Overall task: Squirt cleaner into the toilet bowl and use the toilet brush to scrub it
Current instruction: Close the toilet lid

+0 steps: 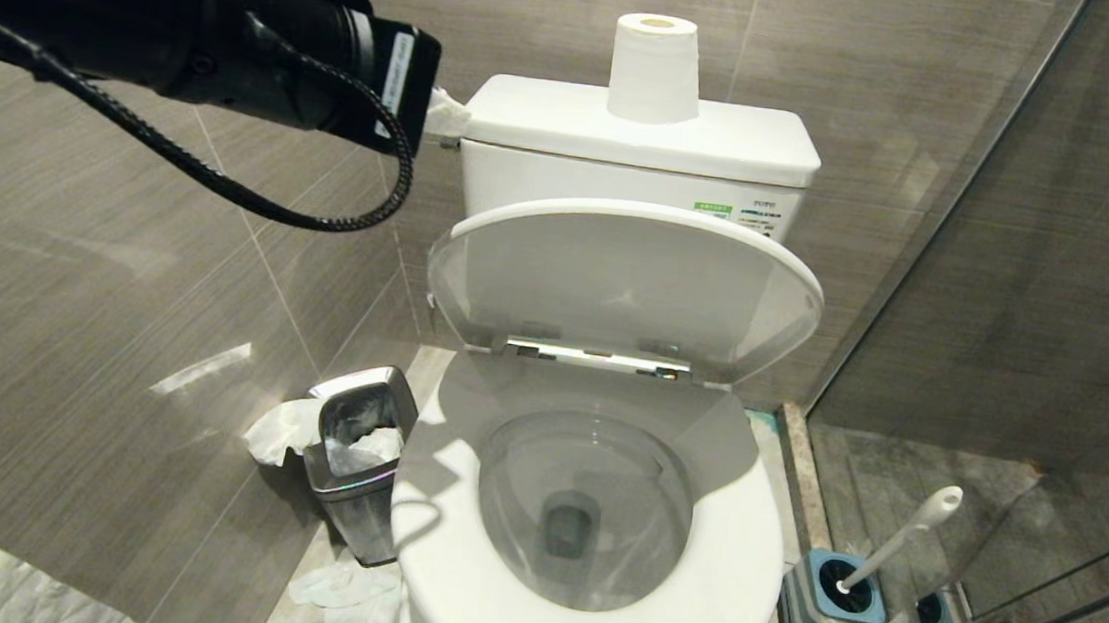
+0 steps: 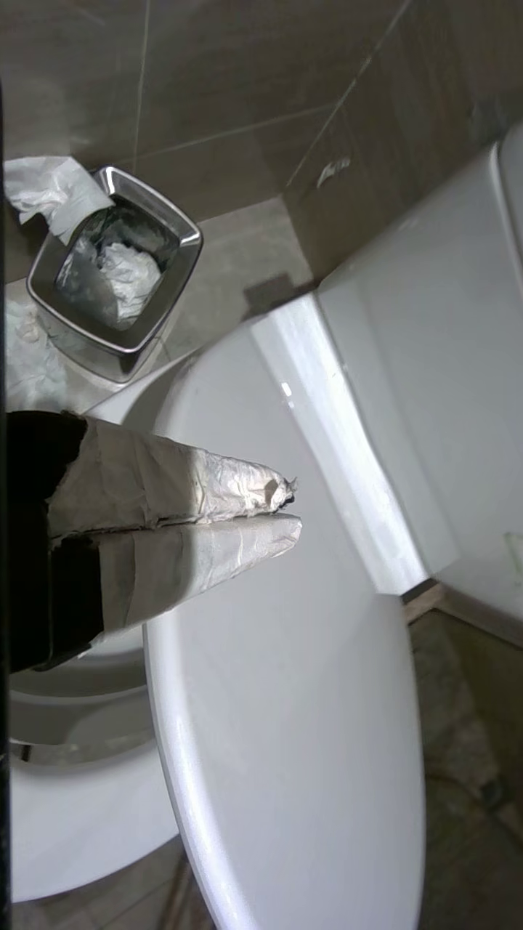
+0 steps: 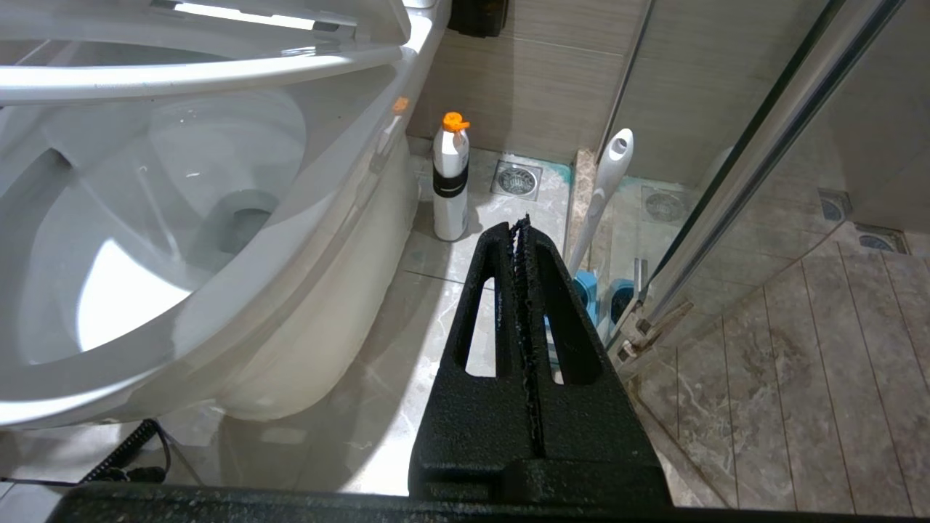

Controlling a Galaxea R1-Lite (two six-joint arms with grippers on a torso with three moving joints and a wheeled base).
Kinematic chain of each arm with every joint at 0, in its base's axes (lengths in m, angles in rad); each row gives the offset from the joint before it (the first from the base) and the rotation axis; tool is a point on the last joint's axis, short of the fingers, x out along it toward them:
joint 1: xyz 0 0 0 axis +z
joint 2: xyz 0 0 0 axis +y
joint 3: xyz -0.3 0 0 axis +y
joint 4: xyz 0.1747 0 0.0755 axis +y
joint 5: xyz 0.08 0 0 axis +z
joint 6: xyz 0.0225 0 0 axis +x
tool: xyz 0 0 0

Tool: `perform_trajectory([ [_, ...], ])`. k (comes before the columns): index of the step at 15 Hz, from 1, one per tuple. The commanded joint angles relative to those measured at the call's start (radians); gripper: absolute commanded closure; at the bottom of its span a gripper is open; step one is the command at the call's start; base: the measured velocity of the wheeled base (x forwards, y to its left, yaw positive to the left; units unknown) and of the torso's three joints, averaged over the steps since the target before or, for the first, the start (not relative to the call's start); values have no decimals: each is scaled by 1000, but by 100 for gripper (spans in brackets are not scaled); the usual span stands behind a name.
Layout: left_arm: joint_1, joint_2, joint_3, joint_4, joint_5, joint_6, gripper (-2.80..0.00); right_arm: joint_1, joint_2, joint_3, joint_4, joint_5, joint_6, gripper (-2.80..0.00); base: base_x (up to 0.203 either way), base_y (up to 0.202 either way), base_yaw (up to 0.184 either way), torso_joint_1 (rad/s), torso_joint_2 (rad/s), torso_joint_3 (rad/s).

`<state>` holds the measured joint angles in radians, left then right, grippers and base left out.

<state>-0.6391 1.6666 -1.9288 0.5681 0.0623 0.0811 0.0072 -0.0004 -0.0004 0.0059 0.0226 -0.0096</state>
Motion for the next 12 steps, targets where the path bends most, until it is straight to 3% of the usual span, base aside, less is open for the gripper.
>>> perform_trajectory([
  [1, -35, 44, 36, 8, 0, -1, 0, 0, 0, 0, 0, 0, -1, 0, 0, 0, 0, 0, 0, 0],
  [7, -144, 53, 215, 86, 0, -98, 0, 0, 0, -1, 0, 0, 0, 0, 0, 0, 0, 0, 0, 0],
  [12, -165, 24, 288, 278, 14, -128, 0, 0, 0, 0, 0, 0, -1, 0, 0, 0, 0, 0, 0, 0],
])
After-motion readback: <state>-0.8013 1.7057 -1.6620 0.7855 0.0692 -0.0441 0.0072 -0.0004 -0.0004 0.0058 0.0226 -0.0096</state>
